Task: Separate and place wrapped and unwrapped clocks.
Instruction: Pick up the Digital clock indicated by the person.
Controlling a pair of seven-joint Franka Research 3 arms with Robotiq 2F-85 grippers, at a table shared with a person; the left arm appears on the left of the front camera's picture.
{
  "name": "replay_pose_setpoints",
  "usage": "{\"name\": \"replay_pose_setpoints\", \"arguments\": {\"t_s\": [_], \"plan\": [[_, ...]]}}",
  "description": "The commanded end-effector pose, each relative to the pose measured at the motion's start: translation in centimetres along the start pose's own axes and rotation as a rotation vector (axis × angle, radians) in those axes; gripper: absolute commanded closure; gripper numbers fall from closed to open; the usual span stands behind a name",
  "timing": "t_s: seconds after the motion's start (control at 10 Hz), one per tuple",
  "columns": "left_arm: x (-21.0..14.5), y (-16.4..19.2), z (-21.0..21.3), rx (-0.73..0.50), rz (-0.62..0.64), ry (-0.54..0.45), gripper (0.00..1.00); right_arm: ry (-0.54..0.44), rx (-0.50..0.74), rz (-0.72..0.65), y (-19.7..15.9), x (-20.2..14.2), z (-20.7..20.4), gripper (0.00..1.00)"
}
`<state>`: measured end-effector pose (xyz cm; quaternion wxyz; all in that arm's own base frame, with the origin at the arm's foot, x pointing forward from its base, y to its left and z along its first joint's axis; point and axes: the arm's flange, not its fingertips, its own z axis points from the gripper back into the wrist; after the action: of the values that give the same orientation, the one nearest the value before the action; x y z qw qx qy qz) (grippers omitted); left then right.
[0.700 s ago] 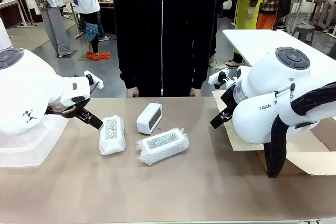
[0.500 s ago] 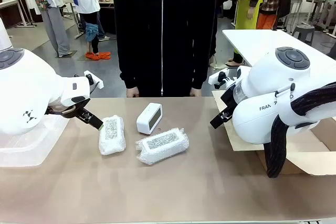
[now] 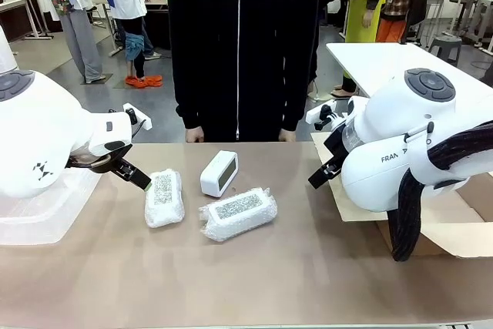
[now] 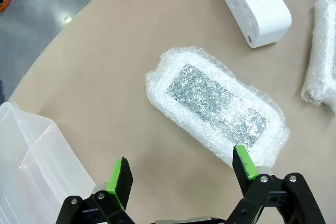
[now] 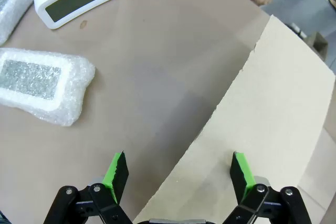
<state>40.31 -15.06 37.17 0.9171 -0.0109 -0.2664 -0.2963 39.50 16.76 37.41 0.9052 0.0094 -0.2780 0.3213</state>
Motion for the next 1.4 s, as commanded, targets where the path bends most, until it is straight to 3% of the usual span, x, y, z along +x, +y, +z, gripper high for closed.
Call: {"name": "replay_pose_setpoints", "arguments": {"t_s": [0.0,0.5,0.7,0.9,1.3], "plan": [[0.0,0.0,0.0,0.000,0.001,0.000,0.00,0.000,0.000,-0.001,0.0,0.0,0.0,0.00],[0.0,0.0,0.0,0.000,0.000,0.000,0.00,0.000,0.000,0.000,0.0,0.0,0.0,0.00],[1.5,1.5,5.6,0.016,-0.011,-0.052,0.00,-0.068,0.042,0.027,-1.9,2.1,5.3,0.00],[1.0,1.4,10.6,0.008,-0.015,-0.017,0.00,-0.095,0.183,0.095,-2.0,2.5,10.8,0.00],[-2.4,1.4,18.9,-0.221,-0.154,-0.048,0.00,-0.192,0.409,0.248,-2.2,0.8,18.5,0.00]]}}
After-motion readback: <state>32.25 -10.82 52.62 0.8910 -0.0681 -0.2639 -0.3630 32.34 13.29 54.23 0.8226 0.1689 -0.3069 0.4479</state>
